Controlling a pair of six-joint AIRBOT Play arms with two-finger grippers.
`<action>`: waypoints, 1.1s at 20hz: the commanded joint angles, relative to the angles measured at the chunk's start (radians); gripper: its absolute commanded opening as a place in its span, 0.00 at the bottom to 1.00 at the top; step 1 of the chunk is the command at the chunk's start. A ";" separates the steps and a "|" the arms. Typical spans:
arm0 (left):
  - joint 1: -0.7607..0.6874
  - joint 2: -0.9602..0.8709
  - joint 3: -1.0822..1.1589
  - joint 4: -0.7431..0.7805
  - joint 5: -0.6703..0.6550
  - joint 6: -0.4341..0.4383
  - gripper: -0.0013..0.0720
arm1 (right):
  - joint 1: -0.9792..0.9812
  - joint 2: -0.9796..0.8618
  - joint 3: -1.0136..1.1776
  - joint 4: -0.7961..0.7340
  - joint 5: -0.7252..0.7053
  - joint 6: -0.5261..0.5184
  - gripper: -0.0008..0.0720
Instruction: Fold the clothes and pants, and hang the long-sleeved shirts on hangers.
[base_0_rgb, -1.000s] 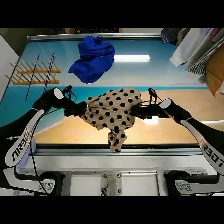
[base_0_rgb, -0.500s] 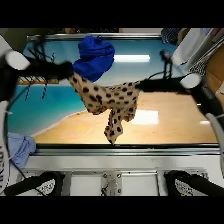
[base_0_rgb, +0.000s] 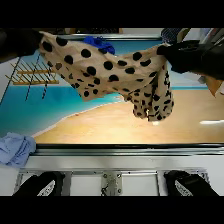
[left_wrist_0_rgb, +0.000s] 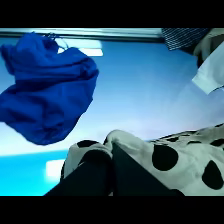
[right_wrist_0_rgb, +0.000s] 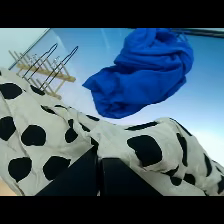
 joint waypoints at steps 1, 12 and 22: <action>0.039 0.021 -0.176 0.069 0.000 -0.056 0.03 | 0.109 -0.018 -0.070 -0.023 0.020 0.045 0.03; 0.251 -0.164 -0.589 0.070 -0.023 -0.062 0.03 | -0.209 -0.111 -0.321 -0.232 0.288 0.037 0.91; 0.230 -0.271 -0.594 0.065 0.014 -0.061 0.03 | -0.579 -0.093 -0.985 -0.111 0.053 0.057 0.91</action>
